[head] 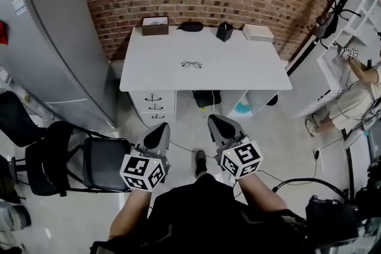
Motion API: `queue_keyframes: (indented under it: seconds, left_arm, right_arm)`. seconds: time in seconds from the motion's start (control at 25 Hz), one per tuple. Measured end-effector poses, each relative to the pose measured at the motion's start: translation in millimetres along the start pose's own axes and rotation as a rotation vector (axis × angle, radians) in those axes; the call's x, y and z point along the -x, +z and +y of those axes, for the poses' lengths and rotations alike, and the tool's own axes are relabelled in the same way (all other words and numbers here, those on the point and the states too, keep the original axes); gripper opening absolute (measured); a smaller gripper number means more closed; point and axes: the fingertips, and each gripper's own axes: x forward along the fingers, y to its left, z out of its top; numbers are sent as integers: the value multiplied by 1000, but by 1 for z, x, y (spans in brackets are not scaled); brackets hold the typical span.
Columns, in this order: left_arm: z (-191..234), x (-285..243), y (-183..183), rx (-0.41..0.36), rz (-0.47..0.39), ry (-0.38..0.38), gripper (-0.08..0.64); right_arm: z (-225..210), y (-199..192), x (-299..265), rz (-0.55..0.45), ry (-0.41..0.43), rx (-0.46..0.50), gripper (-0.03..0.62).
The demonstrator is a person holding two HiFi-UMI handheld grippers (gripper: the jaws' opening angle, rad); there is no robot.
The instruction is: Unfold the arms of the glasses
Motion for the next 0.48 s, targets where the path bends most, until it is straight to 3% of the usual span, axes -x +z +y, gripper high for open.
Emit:
queue_keyframes:
  seconds: [0.48]
  left_arm:
    - [21,-101,15,3,34,72,8]
  right_arm:
    - [-101,-2,-68,21,37,-42,9]
